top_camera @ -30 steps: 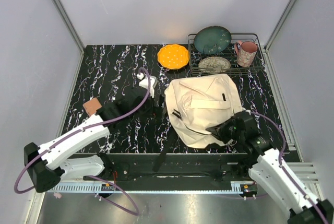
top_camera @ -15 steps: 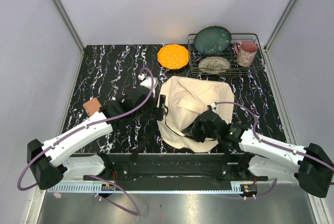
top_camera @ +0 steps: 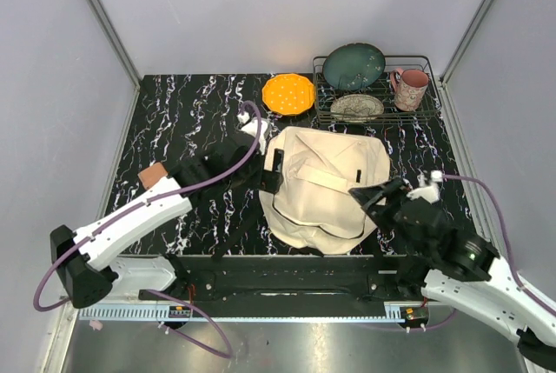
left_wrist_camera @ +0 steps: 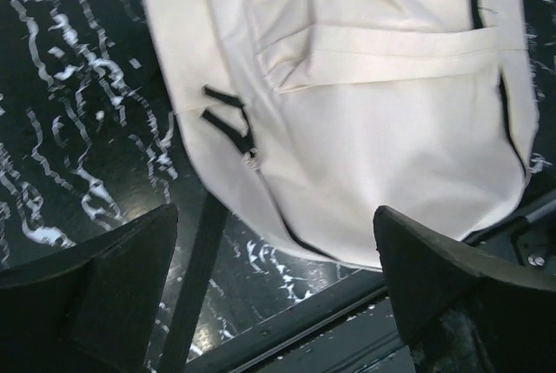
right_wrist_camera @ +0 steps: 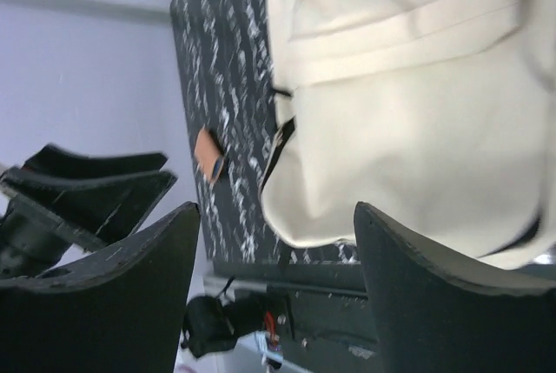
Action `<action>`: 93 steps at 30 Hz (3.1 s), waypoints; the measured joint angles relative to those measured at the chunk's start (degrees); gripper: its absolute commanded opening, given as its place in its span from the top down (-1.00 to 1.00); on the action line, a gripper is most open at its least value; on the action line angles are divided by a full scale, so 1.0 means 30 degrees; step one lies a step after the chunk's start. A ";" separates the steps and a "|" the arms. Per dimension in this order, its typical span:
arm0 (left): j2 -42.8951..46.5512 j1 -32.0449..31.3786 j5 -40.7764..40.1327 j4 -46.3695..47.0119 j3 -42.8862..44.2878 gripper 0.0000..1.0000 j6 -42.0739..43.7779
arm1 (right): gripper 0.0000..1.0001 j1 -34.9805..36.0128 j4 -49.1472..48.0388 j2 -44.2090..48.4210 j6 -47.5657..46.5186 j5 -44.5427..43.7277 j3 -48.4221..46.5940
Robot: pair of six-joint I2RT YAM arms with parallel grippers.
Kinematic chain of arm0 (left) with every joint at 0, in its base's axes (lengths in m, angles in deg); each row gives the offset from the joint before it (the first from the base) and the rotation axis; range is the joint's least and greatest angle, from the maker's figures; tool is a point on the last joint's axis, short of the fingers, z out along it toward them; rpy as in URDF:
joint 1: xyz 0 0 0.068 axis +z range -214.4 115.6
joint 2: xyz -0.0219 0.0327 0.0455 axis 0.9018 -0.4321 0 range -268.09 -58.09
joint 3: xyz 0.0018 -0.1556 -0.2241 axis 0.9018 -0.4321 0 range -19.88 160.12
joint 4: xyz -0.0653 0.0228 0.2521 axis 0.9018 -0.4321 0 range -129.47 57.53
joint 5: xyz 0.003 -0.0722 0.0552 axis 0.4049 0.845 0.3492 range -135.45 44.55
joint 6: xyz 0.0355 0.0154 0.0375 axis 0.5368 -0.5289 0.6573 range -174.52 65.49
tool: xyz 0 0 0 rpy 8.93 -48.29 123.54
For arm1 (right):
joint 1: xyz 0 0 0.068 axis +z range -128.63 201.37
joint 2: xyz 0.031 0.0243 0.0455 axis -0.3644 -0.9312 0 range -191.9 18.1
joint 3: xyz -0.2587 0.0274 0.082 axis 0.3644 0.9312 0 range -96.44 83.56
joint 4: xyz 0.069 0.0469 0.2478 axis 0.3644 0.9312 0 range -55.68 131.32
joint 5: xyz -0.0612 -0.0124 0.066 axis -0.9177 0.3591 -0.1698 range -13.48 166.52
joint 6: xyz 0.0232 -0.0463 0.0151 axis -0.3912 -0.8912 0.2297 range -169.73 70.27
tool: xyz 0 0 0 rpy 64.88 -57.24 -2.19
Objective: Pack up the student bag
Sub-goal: Unzip the student bag at the center of the board.
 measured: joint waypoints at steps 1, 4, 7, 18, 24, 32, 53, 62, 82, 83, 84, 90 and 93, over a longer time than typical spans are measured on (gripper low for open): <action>-0.0357 0.0015 0.0423 0.0095 0.0393 -0.98 0.0117 | -0.52 0.0000 0.0393 0.0277 0.0124 -0.0299 -0.0029; -0.1945 -0.0007 0.1843 0.0495 0.1792 -0.98 0.0299 | -0.48 0.0000 0.3381 0.1727 0.1370 -0.2215 0.0073; -0.4510 -0.0357 0.2834 0.0896 0.3905 -0.98 0.0357 | -0.43 0.0000 0.5778 0.2208 0.2244 -0.3519 0.0226; -1.1431 -0.1654 0.4575 0.0794 0.9806 -0.98 0.0357 | -0.51 0.0000 0.9362 -0.0408 0.2025 -0.5464 0.0117; -1.1504 -0.1749 0.4648 0.0787 0.9901 -0.98 0.0197 | -0.79 -0.0211 0.8859 -0.6331 0.0109 -0.5697 -0.2142; -1.1438 -0.1800 0.4641 0.0838 0.9850 -0.97 -0.0029 | -0.78 -1.0083 0.3956 -0.6171 -0.6258 -0.1501 -0.2011; -1.6458 -0.1938 0.5916 0.1472 1.3675 -0.96 0.0947 | -0.48 -1.8935 -0.4452 -0.8677 -1.0054 1.1606 0.4896; -1.9795 -0.2127 0.5923 0.0889 1.7252 -0.79 0.1872 | -0.42 -1.8935 -0.4524 -0.6368 -0.8342 1.1300 0.6535; -2.1937 -0.2127 0.5377 0.1661 1.8404 -0.22 -0.0641 | -0.36 -1.8935 -0.4779 -0.6135 -0.7868 1.1227 0.7227; -2.1974 -0.2135 0.5377 0.1712 1.8404 -0.22 -0.0743 | -0.36 -1.8935 -0.4794 -0.6135 -0.7854 1.1249 0.7242; -2.2046 -0.2135 0.5377 0.1749 1.8404 -0.21 -0.0816 | -0.36 -1.8935 -0.4809 -0.6135 -0.7847 1.1278 0.7242; -2.2571 -0.2331 0.5457 0.2106 1.8404 -0.14 -0.1115 | -0.36 -1.8935 -0.4816 -0.6127 -0.7839 1.1366 0.7249; -2.2768 -0.2426 0.5377 0.2178 1.8396 -0.06 -0.1246 | -0.36 -1.8935 -0.4816 -0.6127 -0.7839 1.1380 0.7249</action>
